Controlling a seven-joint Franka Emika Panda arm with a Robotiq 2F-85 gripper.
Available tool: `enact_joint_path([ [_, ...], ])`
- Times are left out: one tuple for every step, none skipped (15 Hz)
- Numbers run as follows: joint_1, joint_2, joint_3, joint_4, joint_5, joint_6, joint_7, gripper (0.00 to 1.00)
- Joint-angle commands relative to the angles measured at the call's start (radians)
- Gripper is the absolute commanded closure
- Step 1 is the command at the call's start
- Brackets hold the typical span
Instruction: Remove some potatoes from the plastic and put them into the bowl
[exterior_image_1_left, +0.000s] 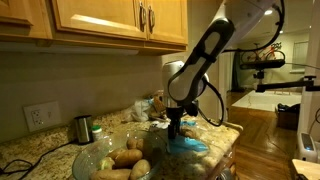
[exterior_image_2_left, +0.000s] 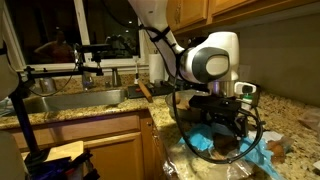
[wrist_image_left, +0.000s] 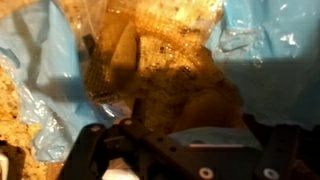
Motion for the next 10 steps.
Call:
enact_joint_path([
  [-0.018,0.049,0.003,0.045,0.024,0.031,-0.042,0.00],
  [-0.021,0.060,0.006,0.060,0.028,0.032,-0.045,0.00],
  [-0.023,0.070,0.009,0.072,0.030,0.032,-0.047,0.00],
  [-0.023,0.078,0.012,0.084,0.035,0.033,-0.051,0.00],
  [-0.024,0.083,0.016,0.096,0.042,0.029,-0.055,0.00],
  [-0.024,0.085,0.019,0.103,0.048,0.029,-0.057,0.00],
  [-0.026,0.084,0.022,0.109,0.054,0.031,-0.061,0.00],
  [-0.026,0.086,0.025,0.118,0.060,0.032,-0.063,0.00],
  [-0.025,0.089,0.026,0.126,0.062,0.035,-0.064,0.00],
  [-0.024,0.091,0.027,0.133,0.062,0.040,-0.065,0.00],
])
